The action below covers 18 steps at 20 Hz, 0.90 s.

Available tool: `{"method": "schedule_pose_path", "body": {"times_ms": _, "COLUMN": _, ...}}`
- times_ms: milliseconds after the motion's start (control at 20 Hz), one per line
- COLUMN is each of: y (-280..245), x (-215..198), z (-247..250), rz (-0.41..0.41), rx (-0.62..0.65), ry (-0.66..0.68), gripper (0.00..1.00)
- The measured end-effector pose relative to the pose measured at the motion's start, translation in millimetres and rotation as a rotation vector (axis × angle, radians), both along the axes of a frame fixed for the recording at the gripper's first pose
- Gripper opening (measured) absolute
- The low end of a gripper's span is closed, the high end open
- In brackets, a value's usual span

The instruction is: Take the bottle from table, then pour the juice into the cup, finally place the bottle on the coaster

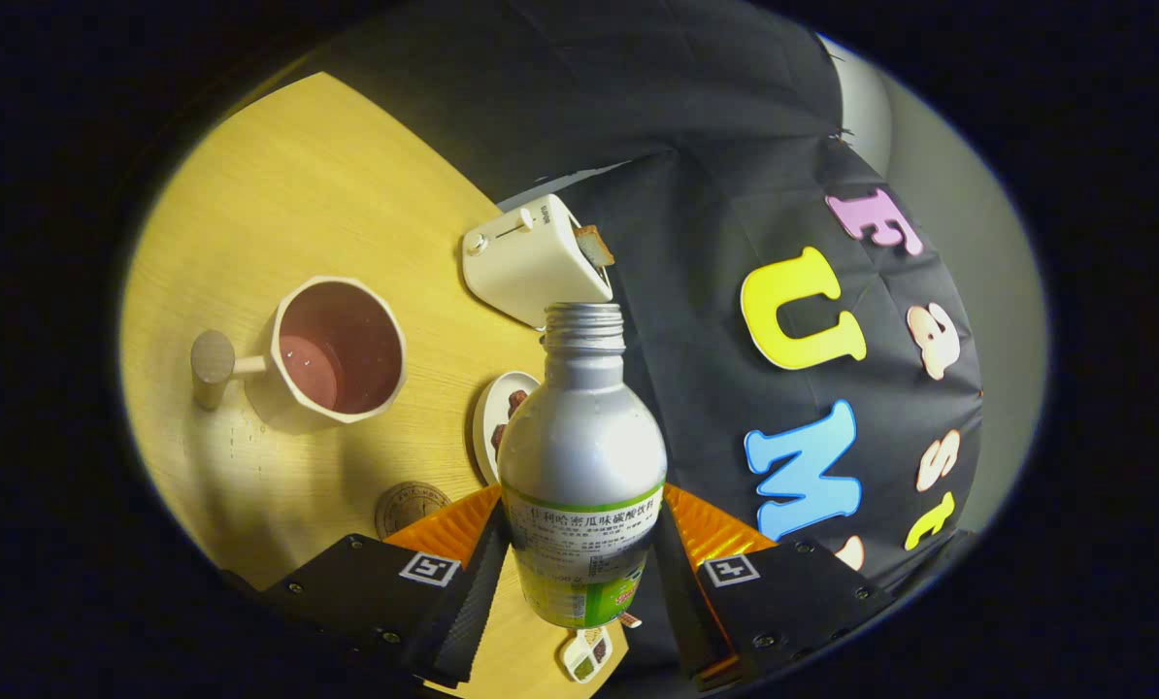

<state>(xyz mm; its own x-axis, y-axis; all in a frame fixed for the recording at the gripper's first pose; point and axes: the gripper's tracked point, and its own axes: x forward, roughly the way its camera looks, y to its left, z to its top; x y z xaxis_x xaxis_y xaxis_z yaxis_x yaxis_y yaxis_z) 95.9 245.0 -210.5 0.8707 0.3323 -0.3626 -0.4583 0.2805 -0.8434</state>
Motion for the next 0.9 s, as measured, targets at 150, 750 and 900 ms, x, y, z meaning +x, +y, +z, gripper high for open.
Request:
{"method": "schedule_pose_path", "body": {"times_ms": 150, "y": -9.4, "x": 0.7, "z": -7.5, "rz": -0.075, "rx": 0.091, "ry": 0.058, "gripper": 0.76}}
{"method": "schedule_pose_path", "body": {"times_ms": 750, "y": -27.6, "x": 6.3, "z": -24.9, "rz": -0.301, "rx": 0.532, "ry": 0.307, "gripper": 0.76}}
{"method": "schedule_pose_path", "body": {"times_ms": 900, "y": -25.3, "x": 9.3, "z": -23.9, "rz": -0.325, "rx": 0.659, "ry": 0.361, "gripper": 0.76}}
